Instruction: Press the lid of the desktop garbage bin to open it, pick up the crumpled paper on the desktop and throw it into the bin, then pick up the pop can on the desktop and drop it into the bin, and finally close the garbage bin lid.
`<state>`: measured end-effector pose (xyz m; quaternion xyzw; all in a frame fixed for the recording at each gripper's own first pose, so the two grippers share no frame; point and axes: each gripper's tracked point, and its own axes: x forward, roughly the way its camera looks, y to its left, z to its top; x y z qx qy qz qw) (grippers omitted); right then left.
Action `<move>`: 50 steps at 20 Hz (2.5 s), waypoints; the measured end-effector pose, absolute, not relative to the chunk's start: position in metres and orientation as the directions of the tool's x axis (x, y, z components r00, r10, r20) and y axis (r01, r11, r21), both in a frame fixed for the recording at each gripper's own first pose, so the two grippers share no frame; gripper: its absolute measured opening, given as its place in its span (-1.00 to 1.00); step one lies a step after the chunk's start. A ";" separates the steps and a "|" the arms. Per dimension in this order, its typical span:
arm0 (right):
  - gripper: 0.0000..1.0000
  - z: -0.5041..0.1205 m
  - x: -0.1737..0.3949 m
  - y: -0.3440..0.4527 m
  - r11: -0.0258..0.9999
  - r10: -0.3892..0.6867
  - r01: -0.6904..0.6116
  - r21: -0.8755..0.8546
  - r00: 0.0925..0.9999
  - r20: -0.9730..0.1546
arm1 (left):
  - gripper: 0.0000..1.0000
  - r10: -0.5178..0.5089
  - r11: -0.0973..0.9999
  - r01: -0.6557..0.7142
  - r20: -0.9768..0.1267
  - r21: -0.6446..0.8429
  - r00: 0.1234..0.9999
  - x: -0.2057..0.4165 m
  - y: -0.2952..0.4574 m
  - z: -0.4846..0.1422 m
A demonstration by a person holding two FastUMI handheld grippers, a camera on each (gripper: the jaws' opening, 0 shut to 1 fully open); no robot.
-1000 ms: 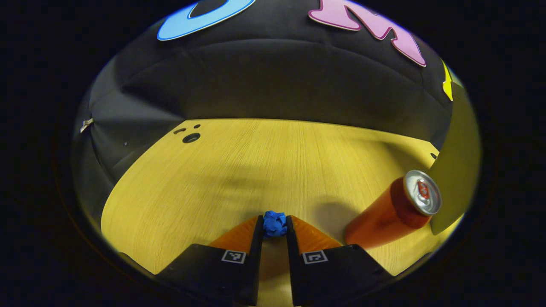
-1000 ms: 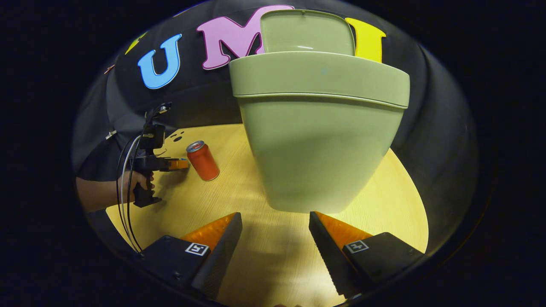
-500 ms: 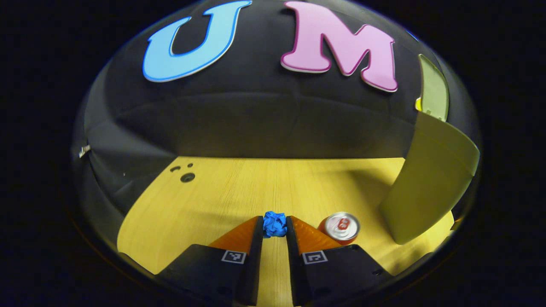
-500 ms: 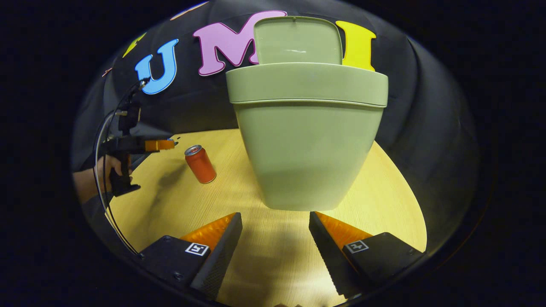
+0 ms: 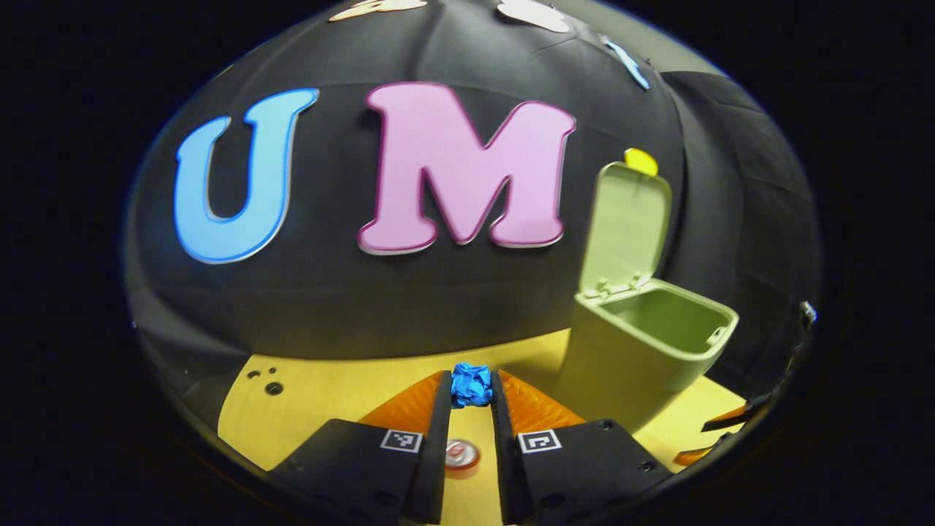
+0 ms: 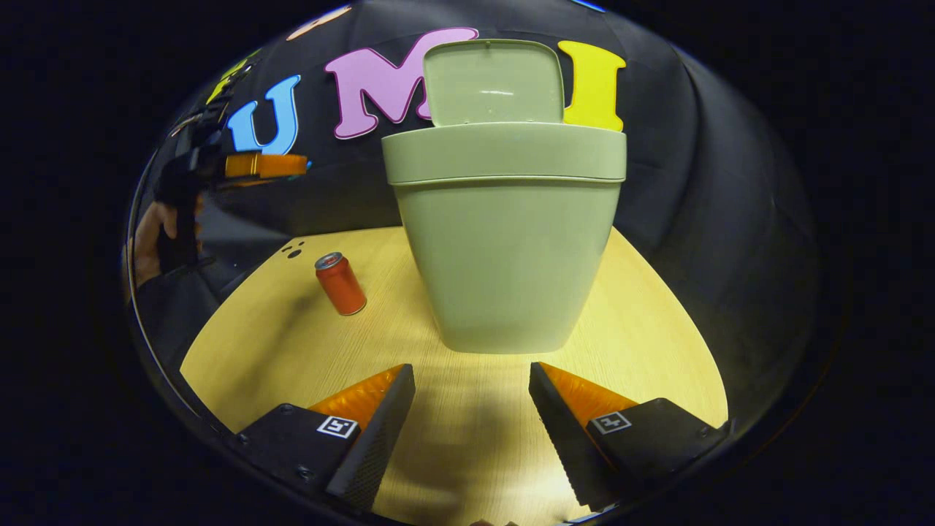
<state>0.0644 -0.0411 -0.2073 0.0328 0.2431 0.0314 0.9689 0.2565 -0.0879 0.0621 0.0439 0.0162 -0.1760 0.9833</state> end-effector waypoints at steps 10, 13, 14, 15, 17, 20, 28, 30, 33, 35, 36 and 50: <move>0.99 -0.209 0.052 -0.053 0.995 0.021 0.030 0.098 0.878 -0.479 | -0.34 -0.629 0.771 0.630 -0.049 0.089 0.776 0.244 -0.233 0.078; 0.99 -0.210 0.052 -0.054 0.994 0.006 0.048 0.100 0.876 -0.482 | -0.37 -0.660 0.744 0.664 -0.072 0.076 0.747 0.242 -0.255 0.069; 0.98 -0.210 0.052 -0.055 0.994 0.004 0.051 0.101 0.876 -0.483 | -0.34 -0.666 0.737 0.671 -0.082 0.075 0.741 0.241 -0.259 0.066; 0.98 -0.210 0.052 -0.055 0.993 0.004 0.052 0.102 0.874 -0.485 | -0.32 -0.670 0.734 0.676 -0.090 0.073 0.737 0.243 -0.263 0.063; 0.98 -0.211 0.053 -0.054 0.994 0.004 0.051 0.100 0.874 -0.486 | -0.30 -0.676 0.727 0.684 -0.106 0.066 0.729 0.244 -0.266 0.058; 0.99 -0.210 0.051 -0.054 0.994 0.005 0.048 0.096 0.873 -0.488 | -0.21 -0.679 0.720 0.690 -0.135 0.072 0.722 0.243 -0.270 0.050; 0.97 -0.211 0.044 -0.053 0.996 0.033 0.011 0.087 0.871 -0.490 | 0.93 -0.638 0.762 0.643 -0.080 0.079 0.766 0.239 -0.250 0.063; 0.99 -0.212 0.043 -0.049 0.996 0.049 -0.003 0.093 0.870 -0.491 | 0.92 -0.593 0.799 0.596 -0.058 0.079 0.803 0.237 -0.227 0.065; 0.99 -0.216 0.041 -0.035 0.995 0.085 -0.044 0.093 0.862 -0.499 | 0.92 -0.512 0.853 0.516 -0.067 0.079 0.857 0.228 -0.183 0.057; 0.99 -0.216 0.043 -0.023 0.994 0.108 -0.076 0.084 0.859 -0.500 | 0.92 -0.451 0.888 0.455 -0.077 0.059 0.889 0.219 -0.147 0.048; 0.99 -0.216 0.044 -0.018 0.992 0.121 -0.093 0.081 0.857 -0.500 | 0.92 -0.417 0.906 0.421 -0.080 0.046 0.905 0.213 -0.128 0.042; 0.98 -0.214 0.101 0.098 0.938 0.325 -0.344 0.052 0.813 -0.483 | 0.92 0.026 0.991 -0.053 -0.217 -0.120 0.976 0.107 0.074 -0.055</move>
